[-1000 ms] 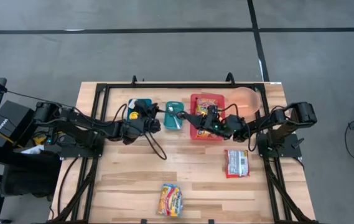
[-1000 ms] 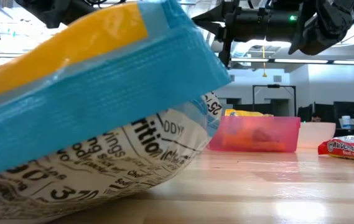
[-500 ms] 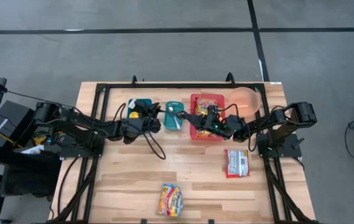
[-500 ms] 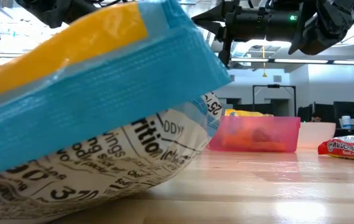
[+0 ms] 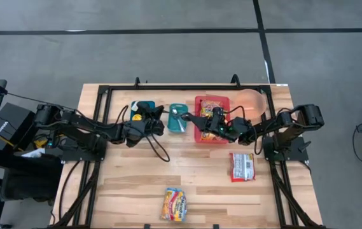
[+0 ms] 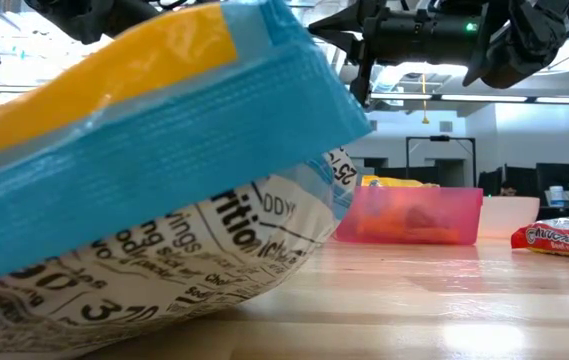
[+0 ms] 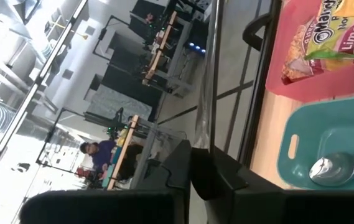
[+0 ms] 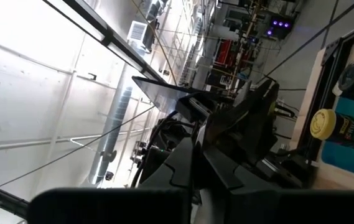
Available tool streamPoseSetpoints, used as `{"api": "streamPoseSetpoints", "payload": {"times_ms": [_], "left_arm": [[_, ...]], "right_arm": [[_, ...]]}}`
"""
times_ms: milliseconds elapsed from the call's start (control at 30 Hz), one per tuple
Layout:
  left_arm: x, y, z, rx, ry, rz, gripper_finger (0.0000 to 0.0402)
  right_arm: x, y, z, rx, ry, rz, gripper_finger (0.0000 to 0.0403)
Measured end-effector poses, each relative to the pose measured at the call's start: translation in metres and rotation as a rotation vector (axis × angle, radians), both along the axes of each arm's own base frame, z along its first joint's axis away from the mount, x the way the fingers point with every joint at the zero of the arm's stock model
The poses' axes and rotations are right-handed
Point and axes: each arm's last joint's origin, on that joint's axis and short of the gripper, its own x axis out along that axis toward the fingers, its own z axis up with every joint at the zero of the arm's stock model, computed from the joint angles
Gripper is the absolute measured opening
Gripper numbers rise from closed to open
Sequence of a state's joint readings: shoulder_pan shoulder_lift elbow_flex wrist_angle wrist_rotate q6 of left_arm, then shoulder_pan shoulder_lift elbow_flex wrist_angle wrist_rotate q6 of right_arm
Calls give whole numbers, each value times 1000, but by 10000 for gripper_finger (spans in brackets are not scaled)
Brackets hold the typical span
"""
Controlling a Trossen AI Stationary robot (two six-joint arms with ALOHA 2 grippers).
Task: Pick & Place Food Item
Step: Put the black spoon into the green bin
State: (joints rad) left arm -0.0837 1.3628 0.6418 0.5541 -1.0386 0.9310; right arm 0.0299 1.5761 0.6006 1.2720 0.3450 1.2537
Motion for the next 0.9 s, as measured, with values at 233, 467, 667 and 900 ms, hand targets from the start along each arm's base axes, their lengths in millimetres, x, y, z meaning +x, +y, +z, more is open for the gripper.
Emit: {"api": "streamPoseSetpoints", "payload": {"times_ms": [233, 467, 667, 900], "left_arm": [[0, 0, 0, 0, 2, -1, 29], [0, 0, 0, 0, 0, 0, 7], [0, 0, 1, -1, -7, 0, 4], [0, 0, 1, -1, -7, 0, 0]], "right_arm": [[0, 0, 0, -6, 3, 3, 10], [0, 0, 0, -2, 3, 5, 11], [0, 0, -1, -6, 7, 5, 23], [0, 0, -1, -24, 14, 3, 48]]}}
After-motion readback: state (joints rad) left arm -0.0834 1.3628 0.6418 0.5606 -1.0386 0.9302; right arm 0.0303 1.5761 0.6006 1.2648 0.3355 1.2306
